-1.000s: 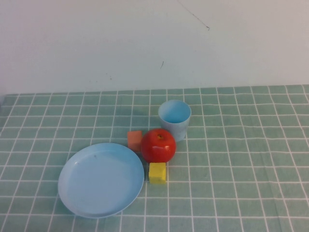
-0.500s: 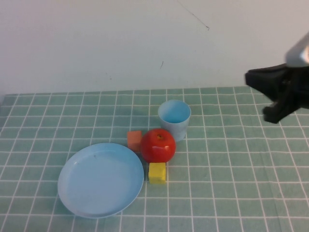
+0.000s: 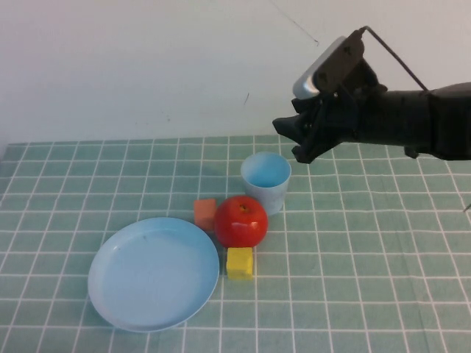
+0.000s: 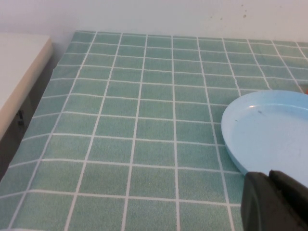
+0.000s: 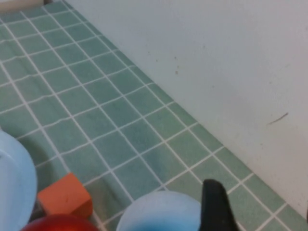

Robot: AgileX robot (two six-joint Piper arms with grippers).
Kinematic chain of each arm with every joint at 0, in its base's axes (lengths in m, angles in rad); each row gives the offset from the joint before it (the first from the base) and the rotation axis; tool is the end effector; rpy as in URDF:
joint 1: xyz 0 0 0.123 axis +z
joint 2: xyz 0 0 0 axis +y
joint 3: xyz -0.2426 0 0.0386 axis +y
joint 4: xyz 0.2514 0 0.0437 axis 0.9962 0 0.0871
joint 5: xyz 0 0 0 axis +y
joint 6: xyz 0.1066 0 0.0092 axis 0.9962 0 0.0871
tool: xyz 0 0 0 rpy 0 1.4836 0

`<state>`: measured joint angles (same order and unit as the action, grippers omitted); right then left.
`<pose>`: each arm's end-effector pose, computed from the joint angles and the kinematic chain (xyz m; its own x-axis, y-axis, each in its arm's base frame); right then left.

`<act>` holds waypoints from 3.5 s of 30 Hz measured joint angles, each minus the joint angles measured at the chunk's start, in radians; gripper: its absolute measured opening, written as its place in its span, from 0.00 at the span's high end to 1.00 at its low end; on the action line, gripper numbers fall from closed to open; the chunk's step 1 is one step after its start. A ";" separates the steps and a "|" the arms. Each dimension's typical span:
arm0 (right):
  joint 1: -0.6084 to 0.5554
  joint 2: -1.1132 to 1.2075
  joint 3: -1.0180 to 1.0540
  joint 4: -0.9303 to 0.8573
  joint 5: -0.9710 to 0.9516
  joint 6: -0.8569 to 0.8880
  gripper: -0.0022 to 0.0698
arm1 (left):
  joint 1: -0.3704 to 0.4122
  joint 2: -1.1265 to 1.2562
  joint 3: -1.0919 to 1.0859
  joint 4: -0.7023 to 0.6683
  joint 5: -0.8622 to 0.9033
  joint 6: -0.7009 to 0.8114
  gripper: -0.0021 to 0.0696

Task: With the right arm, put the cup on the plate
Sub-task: Pick up the cup from the table, then place the cup on the plate

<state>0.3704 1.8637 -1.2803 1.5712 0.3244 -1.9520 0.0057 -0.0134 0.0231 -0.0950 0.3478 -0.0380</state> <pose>0.3885 0.1876 0.1939 -0.1873 -0.4506 -0.8729 -0.7260 0.6620 -0.1860 0.1118 -0.0028 0.1711 -0.2667 -0.1285 -0.9552 -0.0085 0.9914 -0.1310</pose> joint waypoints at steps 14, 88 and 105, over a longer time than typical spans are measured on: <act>-0.005 0.194 -0.151 -0.307 -0.030 0.275 0.40 | 0.000 0.000 0.000 0.000 0.000 0.000 0.97; 0.015 0.425 -0.506 -1.083 0.355 0.870 0.92 | 0.000 0.000 0.000 0.000 0.000 0.002 0.97; 0.121 0.344 -0.830 -1.070 0.702 1.133 0.92 | 0.000 0.000 0.000 0.000 0.000 0.000 0.97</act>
<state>0.4912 2.2073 -2.1108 0.5009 1.0268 -0.8190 0.0057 -0.0134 0.0231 -0.0950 0.3478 -0.0382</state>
